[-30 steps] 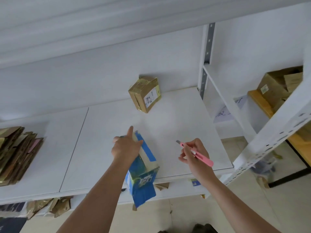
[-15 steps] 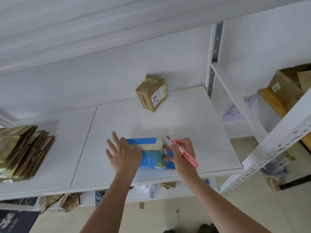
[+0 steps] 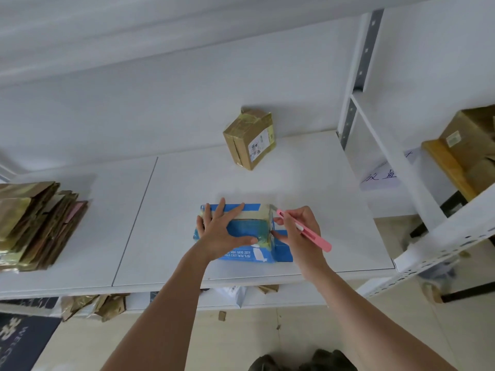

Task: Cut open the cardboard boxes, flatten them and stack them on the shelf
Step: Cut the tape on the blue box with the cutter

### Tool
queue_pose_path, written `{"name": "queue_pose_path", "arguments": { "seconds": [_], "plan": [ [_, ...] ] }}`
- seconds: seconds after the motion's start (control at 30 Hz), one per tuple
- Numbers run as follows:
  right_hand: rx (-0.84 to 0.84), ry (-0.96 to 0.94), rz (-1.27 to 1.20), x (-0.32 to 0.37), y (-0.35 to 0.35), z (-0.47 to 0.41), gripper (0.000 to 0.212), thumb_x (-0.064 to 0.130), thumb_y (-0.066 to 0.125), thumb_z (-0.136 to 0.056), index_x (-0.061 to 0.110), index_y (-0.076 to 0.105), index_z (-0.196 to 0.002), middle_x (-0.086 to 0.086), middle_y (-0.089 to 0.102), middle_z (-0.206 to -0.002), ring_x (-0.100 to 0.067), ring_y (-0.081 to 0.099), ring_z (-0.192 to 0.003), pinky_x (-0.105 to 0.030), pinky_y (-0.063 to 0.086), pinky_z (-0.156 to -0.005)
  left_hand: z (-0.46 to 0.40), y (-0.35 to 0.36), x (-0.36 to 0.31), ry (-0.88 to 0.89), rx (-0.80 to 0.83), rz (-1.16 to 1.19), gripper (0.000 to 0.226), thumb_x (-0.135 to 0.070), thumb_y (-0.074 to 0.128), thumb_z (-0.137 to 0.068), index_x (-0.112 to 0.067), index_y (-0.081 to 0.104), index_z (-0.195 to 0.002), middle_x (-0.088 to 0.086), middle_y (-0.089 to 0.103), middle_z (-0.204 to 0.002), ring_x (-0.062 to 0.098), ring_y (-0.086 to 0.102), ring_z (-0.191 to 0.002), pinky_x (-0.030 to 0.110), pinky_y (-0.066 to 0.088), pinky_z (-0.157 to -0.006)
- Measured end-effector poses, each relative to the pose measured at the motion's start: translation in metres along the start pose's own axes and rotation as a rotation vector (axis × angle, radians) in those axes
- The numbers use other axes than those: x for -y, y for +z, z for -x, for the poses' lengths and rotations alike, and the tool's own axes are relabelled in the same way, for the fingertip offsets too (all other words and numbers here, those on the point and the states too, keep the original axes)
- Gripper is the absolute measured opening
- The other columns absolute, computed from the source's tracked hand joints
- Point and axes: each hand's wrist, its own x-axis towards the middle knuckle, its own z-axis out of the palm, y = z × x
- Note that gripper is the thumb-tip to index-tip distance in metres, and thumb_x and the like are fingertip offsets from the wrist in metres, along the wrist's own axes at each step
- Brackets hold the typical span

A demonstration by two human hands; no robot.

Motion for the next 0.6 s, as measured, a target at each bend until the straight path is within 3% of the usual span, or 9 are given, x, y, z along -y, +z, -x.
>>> {"name": "queue_pose_path", "arguments": {
  "seconds": [0.2,0.4,0.6],
  "plan": [
    [-0.025,0.001,-0.003,-0.0037,0.0042,-0.0057,0.012,0.017,0.054,-0.100,0.012,0.048,-0.091,-0.016,0.063,-0.098,-0.020,0.069,-0.098,-0.043,0.062,-0.071,0.0006,-0.0039,0.0003,0.018,0.034,0.031,0.088,-0.058,0.073,-0.077,-0.056,0.021,-0.147,-0.011,-0.014,-0.164,0.023,-0.029,-0.147,0.048,-0.017,-0.117],
    [-0.071,0.001,0.072,-0.0083,0.0063,-0.0074,0.011,0.017,0.054,-0.100,0.011,0.049,-0.093,-0.012,0.063,-0.096,-0.020,0.070,-0.097,-0.051,0.061,-0.072,0.0004,-0.0033,0.0011,0.015,0.045,0.028,0.087,-0.057,0.073,-0.079,-0.057,0.019,-0.147,-0.011,-0.015,-0.164,0.022,-0.030,-0.146,0.047,-0.019,-0.116],
    [-0.095,-0.003,0.058,-0.0093,0.0082,-0.0090,0.012,0.015,0.055,-0.100,0.009,0.048,-0.092,-0.007,0.065,-0.093,-0.011,0.072,-0.092,-0.033,0.062,-0.064,-0.0019,-0.0010,0.0021,0.017,0.032,0.009,0.085,-0.058,0.071,-0.080,-0.057,0.018,-0.147,-0.011,-0.014,-0.164,0.023,-0.029,-0.146,0.048,-0.017,-0.116]
  ]
}}
